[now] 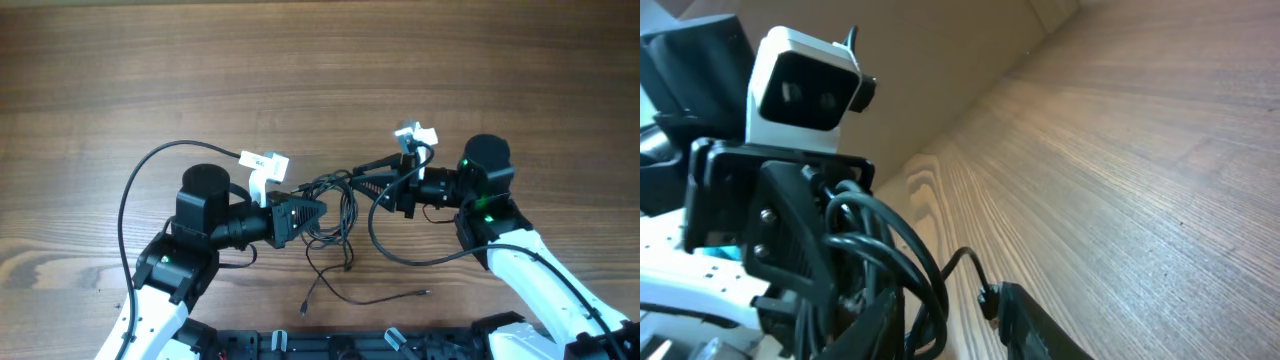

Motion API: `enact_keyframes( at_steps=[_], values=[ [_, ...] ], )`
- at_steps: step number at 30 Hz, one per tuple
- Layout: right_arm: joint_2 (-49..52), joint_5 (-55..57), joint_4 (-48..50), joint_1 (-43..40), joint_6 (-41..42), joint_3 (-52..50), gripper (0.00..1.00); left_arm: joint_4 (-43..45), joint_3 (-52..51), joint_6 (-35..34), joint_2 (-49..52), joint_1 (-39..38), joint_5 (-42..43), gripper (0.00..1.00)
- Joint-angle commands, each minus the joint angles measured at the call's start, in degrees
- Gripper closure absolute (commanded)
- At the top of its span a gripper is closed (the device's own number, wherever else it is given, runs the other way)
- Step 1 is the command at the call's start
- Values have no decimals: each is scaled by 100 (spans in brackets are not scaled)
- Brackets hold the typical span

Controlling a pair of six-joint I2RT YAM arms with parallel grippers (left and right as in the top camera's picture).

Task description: Untangle cables

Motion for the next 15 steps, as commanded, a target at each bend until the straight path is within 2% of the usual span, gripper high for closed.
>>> enact_keyframes(
  at_steps=[1,3,6,13,15],
  values=[
    [-9,675,39,444,-136,94,66,57,-7,-98,-9,24,459,96],
    [-9,1005,44,592,-133,94,66,57,-7,-96,-9,24,595,96],
    [-9,1582,-35,662,-107,94,71,57,-7,-94,-9,24,778,96],
    [-9,4911,-1097,610,975,94,69,289,-7,74,-11,24,1899,96],
    [-9,5254,-1338,490,1093,94,68,573,-7,72,-11,24,2135,96]
  ],
)
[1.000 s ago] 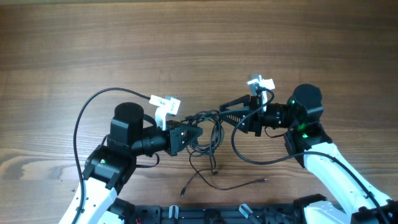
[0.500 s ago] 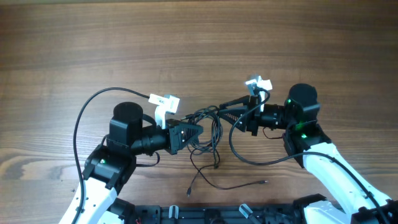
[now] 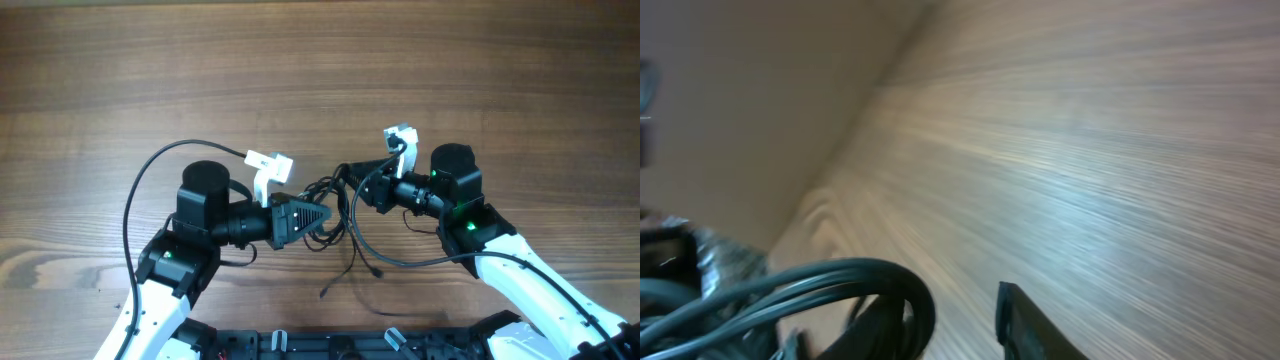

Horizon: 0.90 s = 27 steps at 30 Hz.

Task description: Untangle cables

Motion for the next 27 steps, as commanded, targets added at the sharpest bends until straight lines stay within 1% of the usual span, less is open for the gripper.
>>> enact_keyframes(
  at_steps=[1,3,4,8,9,11,13,17,23,27],
  values=[
    [79,2299,-323,-431,481,57,67,376,35,140,-162,-35,1488,96],
    [79,2350,-468,-627,577,57,67,457,35,129,-162,-35,1572,96],
    [79,2332,-568,-778,654,57,65,455,35,129,-162,-35,1591,96],
    [76,848,-225,-1027,173,57,64,586,35,153,-160,-33,1543,96],
    [76,555,-127,-1027,146,57,63,660,35,153,-160,-33,1543,96],
    [79,-424,221,-1027,155,57,62,852,35,153,-160,-33,1541,96],
    [79,-997,452,-955,225,57,61,1021,35,149,-160,-33,1537,96],
    [79,-984,481,-649,328,57,57,1252,35,146,-160,-35,1521,96],
    [79,-785,767,15,570,57,57,1268,35,129,-160,-35,1351,96],
    [79,-584,837,289,623,57,56,1272,35,131,-160,-35,1217,96]
  ],
)
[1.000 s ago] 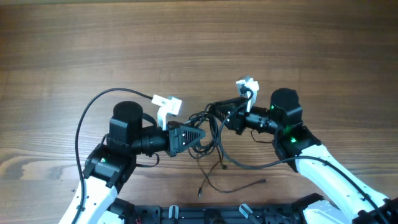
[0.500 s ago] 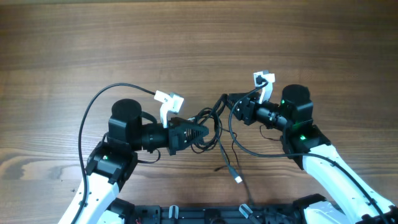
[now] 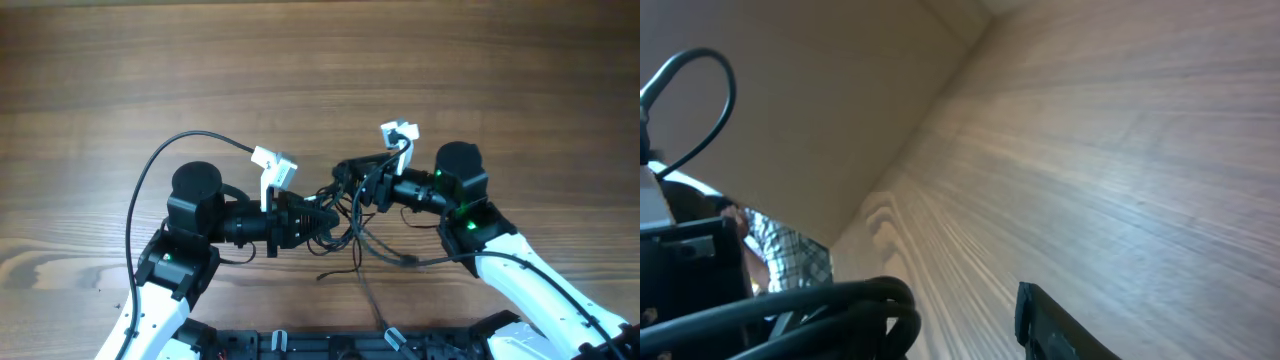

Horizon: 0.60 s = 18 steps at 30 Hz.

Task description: Untangle cables

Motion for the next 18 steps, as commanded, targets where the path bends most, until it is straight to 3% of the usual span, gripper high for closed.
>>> enact_keyframes(
  at_steps=[1,4,9,11,18],
  values=[
    [96,393,42,219,109,-11,55,68,72,114,-103,-28,85,96],
    [127,1532,-398,221,133,-11,54,157,72,-92,-103,-28,116,96],
    [223,3709,-1248,44,258,-11,54,1211,72,-756,-116,-26,651,96],
    [221,3799,-1325,-254,271,-11,54,1639,72,-968,-114,-26,654,96],
    [221,3604,-1746,-1742,245,-11,53,1646,72,-977,-107,-22,664,96]
  ],
)
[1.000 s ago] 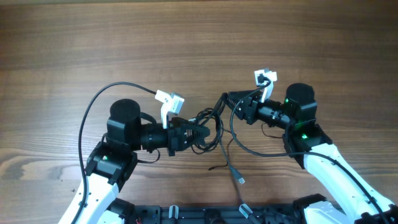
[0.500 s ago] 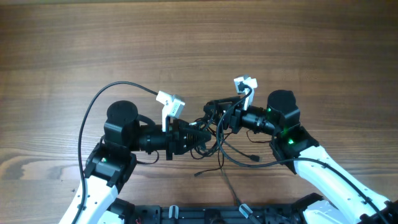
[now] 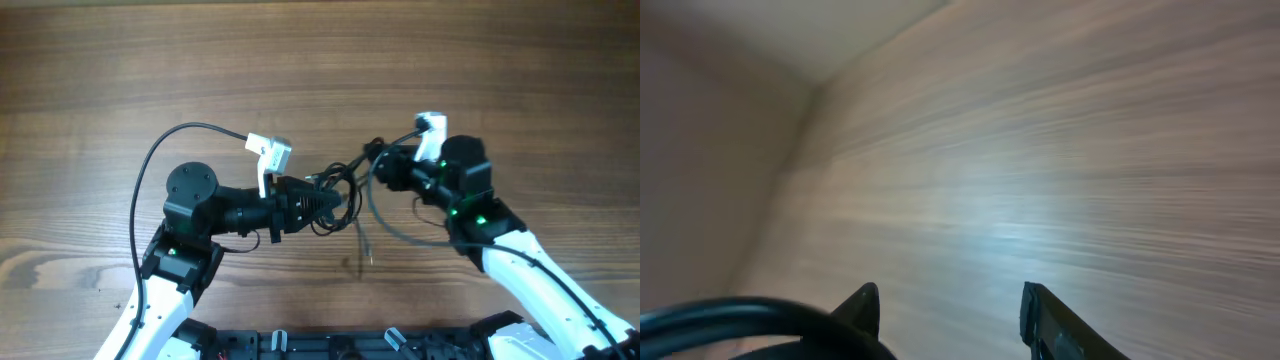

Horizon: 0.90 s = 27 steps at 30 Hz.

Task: Untangle cables
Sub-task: 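Open the right gripper, move it right, then back toward the coil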

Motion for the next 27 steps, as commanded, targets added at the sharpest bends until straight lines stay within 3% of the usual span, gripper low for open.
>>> enact_keyframes(
  at_steps=[1,6,10,13,16,23,27],
  values=[
    [258,1279,-286,-1283,90,-166,53,245,177,11,-306,-48,1001,96],
    [258,1106,-306,-1832,7,-166,51,243,177,13,-192,-48,767,96],
    [258,772,-297,-1869,-131,-166,43,243,177,46,-9,-48,411,96],
    [251,575,-313,-1869,-146,-166,24,243,177,55,223,-48,68,96],
    [181,-420,-291,-1871,-149,-166,1,243,177,50,553,-48,-356,96],
    [-313,-2667,-315,-1869,-59,-166,0,243,177,48,931,-48,-905,96],
    [-511,-3768,-313,-1869,568,-166,0,243,177,-195,931,-48,-1342,96]
  ],
)
